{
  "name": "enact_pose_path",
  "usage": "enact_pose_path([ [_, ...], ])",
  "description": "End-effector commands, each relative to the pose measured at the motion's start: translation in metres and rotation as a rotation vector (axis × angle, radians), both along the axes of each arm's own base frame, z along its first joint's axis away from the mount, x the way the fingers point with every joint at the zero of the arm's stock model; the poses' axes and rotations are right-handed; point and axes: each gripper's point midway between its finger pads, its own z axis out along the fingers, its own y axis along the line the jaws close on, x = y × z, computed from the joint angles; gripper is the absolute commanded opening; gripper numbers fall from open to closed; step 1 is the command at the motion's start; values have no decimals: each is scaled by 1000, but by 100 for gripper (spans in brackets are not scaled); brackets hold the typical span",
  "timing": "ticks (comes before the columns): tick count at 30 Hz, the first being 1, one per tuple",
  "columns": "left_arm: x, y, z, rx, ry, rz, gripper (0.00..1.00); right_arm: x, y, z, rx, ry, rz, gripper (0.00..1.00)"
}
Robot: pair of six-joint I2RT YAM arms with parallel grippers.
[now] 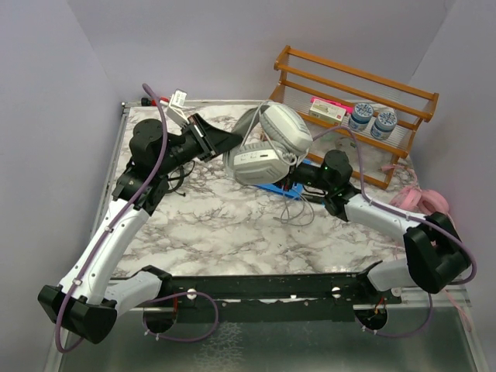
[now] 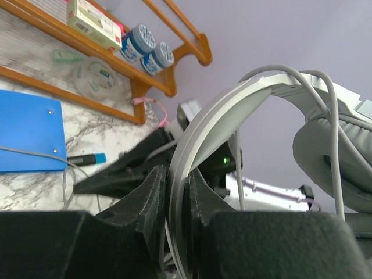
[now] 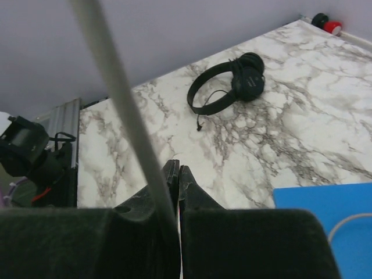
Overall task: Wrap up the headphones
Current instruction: Wrap the headphones cable around the headphones.
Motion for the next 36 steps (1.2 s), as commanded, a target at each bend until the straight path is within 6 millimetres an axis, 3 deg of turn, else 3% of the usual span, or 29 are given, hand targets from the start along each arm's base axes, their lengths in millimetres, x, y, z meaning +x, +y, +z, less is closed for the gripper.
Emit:
enact_pose_path([
  [1,17,15,41,-158,-19,158,0,-43,26,8,50,-3,142,8],
  [4,32,31,45,-122,-49,282,0,-71,36,10,71,-5,196,8],
  [10,69,95,37,18,-92,691,0,-130,63,12,70,14,330,8],
  [16,84,137,14,222,-140,911,0,-162,76,25,50,44,417,8],
  [20,93,156,-18,392,-133,996,0,-160,82,38,-11,58,423,6],
  [26,97,161,-47,606,-168,991,0,-148,88,66,-97,44,398,3],
  [36,82,140,-82,976,-340,803,0,-111,86,81,-276,-50,247,1],
])
